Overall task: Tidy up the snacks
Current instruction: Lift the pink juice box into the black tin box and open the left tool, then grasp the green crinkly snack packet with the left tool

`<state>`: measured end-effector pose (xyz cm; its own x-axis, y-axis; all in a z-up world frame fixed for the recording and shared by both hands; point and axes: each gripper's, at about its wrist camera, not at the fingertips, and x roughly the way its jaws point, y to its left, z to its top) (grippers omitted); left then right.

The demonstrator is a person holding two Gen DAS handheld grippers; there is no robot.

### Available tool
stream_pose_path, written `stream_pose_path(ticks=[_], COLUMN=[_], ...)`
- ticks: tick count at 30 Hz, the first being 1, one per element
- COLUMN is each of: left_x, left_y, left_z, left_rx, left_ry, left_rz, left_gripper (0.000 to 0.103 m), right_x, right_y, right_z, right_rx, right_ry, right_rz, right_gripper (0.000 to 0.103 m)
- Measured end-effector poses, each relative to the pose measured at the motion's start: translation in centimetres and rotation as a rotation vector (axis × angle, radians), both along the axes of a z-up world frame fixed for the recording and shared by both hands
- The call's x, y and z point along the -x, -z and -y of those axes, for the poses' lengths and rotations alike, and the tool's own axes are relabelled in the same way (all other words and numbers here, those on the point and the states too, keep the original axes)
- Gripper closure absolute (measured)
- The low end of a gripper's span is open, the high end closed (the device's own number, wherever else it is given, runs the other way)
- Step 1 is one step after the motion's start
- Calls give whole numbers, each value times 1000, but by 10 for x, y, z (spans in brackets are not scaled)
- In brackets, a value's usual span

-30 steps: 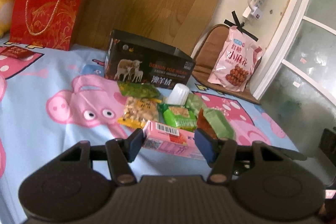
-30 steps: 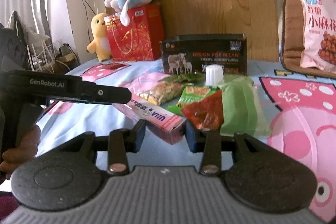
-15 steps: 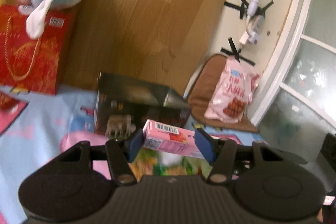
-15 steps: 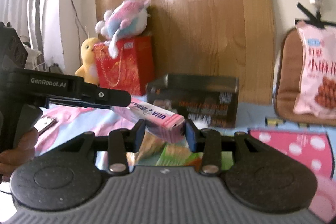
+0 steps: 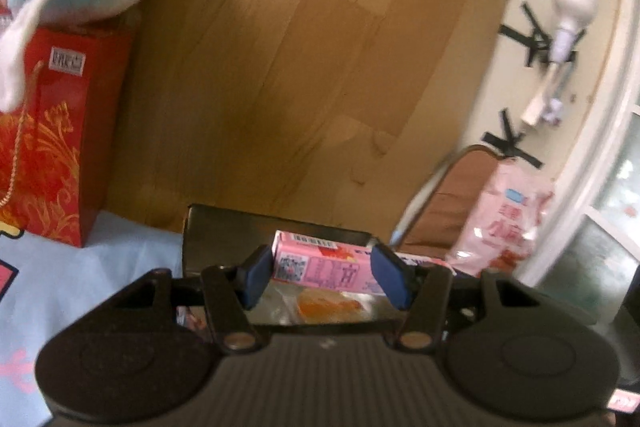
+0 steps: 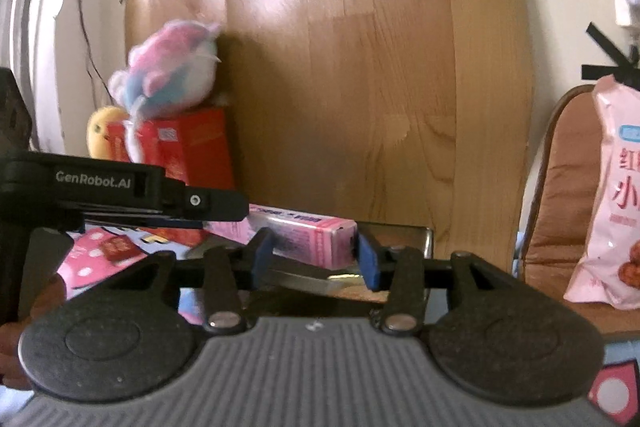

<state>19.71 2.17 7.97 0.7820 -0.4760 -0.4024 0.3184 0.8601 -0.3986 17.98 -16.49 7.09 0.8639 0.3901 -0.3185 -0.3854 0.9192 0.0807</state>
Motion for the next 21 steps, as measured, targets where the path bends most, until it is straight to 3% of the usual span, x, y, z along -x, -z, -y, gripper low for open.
stream_pose_path(ticks=[5, 10, 13, 16, 21], left_x=[-5, 30, 51, 65, 66], left_y=[4, -8, -2, 15, 50], left_z=[3, -36, -67, -81, -76], left_rx=[-3, 52, 90, 107, 137], left_ry=[-8, -12, -28, -25, -4], left_rz=[5, 61, 21, -56, -196], left_gripper=[38, 34, 37, 38, 38], right_x=[-21, 11, 32, 39, 17], right_y=[7, -1, 7, 23, 39], right_z=[0, 14, 9, -7, -31], right_rx=[-2, -109, -119, -97, -56], right_ry=[68, 45, -43, -124, -153], right_rz=[-46, -39, -77, -174, -327], right_gripper=[50, 50, 50, 50, 50])
